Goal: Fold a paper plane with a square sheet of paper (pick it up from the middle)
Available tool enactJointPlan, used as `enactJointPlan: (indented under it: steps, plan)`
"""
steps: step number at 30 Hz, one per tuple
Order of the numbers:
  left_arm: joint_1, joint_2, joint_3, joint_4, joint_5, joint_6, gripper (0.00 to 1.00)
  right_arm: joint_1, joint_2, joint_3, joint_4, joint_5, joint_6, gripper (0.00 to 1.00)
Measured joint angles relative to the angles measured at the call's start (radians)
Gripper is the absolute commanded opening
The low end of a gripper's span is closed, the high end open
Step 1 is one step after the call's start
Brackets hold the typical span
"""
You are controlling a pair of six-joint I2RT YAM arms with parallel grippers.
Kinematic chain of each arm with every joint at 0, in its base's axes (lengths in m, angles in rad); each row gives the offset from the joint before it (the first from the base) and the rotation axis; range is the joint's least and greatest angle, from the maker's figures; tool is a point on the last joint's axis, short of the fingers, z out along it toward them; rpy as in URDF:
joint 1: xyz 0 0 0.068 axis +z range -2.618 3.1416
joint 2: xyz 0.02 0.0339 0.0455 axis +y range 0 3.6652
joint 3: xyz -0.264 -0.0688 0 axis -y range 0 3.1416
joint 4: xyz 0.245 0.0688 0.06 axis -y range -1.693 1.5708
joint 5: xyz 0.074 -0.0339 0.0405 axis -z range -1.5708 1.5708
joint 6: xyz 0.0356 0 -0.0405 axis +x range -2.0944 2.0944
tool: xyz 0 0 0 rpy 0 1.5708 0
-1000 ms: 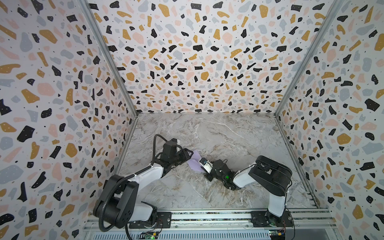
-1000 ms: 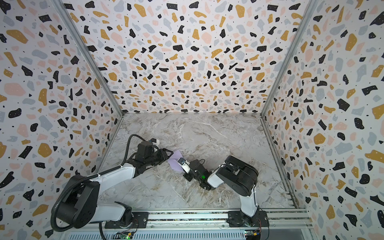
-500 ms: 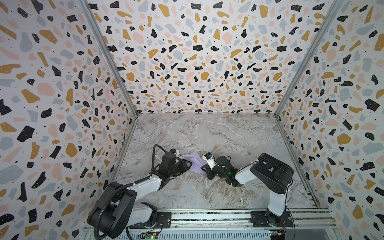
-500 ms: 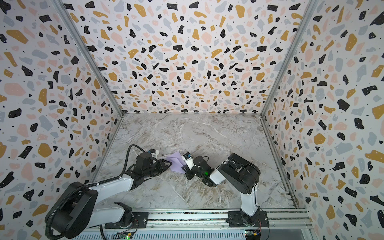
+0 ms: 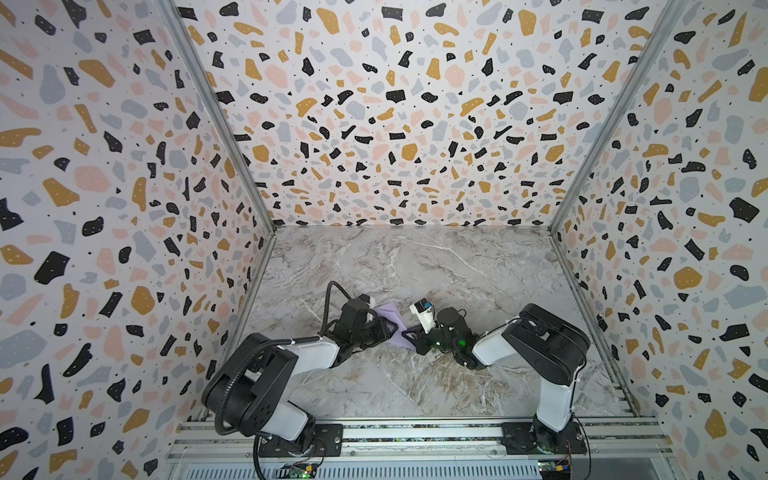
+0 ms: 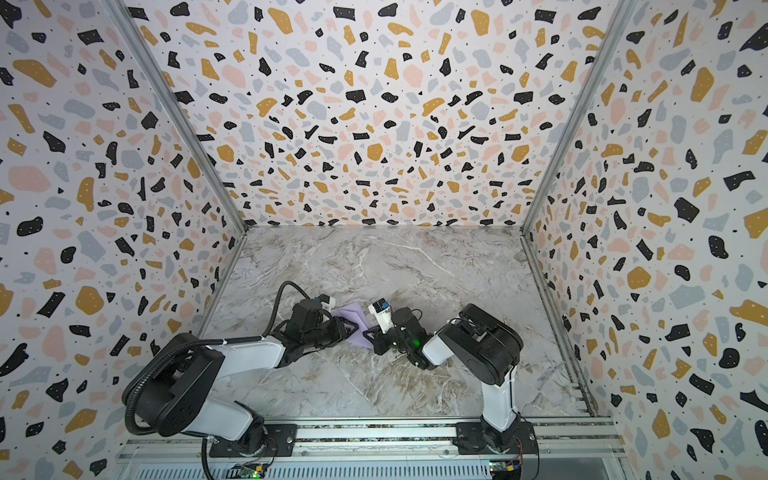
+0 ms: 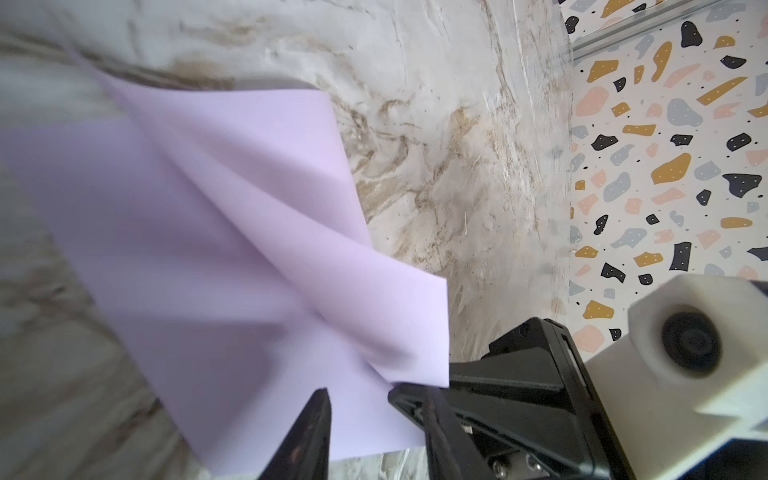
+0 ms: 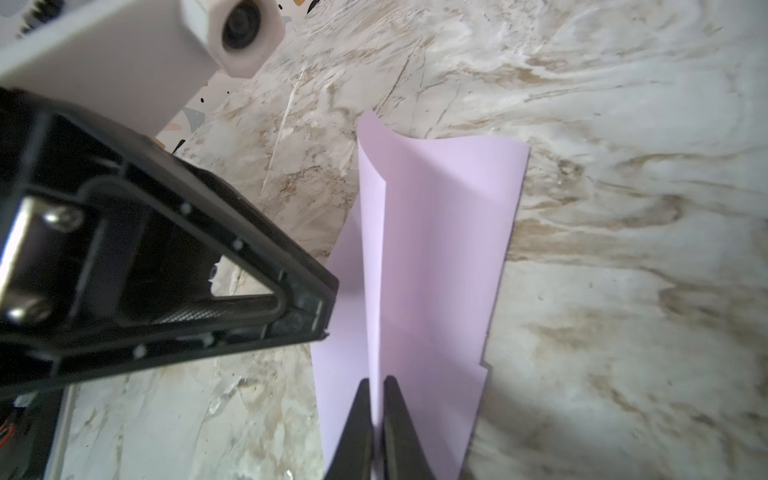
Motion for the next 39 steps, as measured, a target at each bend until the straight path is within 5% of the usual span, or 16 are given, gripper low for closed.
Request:
enactJointPlan:
  steps: [12, 28, 39]
  plan:
    - [-0.011, 0.064, 0.053, -0.054, -0.014, 0.051, 0.41, -0.017, 0.016, 0.000, 0.005, -0.036, 0.035, 0.15]
    - [-0.012, 0.061, 0.067, -0.116, -0.042, 0.079, 0.44, -0.037, 0.064, 0.039, -0.021, -0.103, 0.081, 0.07]
    - [-0.033, 0.099, 0.153, -0.230, -0.089, 0.135, 0.49, -0.057, 0.061, 0.039, -0.024, -0.142, 0.109, 0.19]
